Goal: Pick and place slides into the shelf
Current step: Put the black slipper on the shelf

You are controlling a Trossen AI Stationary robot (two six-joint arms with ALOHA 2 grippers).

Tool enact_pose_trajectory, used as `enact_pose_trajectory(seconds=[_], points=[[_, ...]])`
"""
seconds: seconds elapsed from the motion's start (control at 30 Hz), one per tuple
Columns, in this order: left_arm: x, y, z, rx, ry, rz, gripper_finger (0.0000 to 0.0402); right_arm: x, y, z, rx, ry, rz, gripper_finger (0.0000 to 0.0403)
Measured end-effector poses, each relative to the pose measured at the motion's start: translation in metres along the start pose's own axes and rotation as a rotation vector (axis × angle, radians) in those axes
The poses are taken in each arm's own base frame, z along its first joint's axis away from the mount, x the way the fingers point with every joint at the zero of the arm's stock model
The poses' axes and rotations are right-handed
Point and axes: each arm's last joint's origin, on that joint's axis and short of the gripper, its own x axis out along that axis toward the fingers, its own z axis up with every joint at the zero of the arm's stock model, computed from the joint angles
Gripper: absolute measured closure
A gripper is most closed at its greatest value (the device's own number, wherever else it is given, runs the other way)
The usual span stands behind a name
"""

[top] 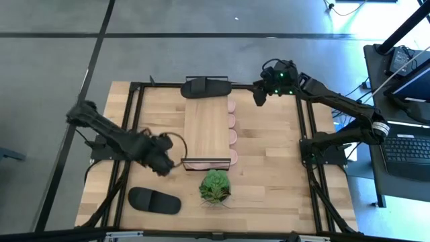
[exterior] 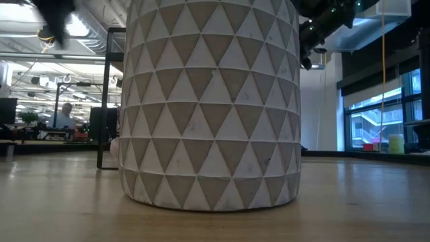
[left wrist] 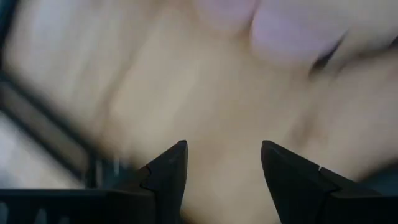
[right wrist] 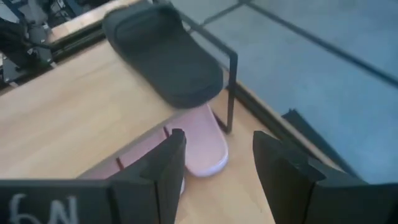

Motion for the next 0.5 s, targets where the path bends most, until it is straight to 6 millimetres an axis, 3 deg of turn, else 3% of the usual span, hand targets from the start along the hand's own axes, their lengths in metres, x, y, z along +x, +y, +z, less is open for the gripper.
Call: enact_pose_trajectory(seconds=[0.17, 0.5], points=[[0.013, -0.039, -0.015, -0.098, 0.317, 0.022, 0.0207, 0.0, -0.001, 0.006, -0.023, -0.066, 0.0, 0.0216], [0.031, -0.103, -0.042, -0.36, 0.484, 0.035, 0.0207, -0.001, -0.001, 0.013, -0.08, -0.133, 0.001, 0.0216]])
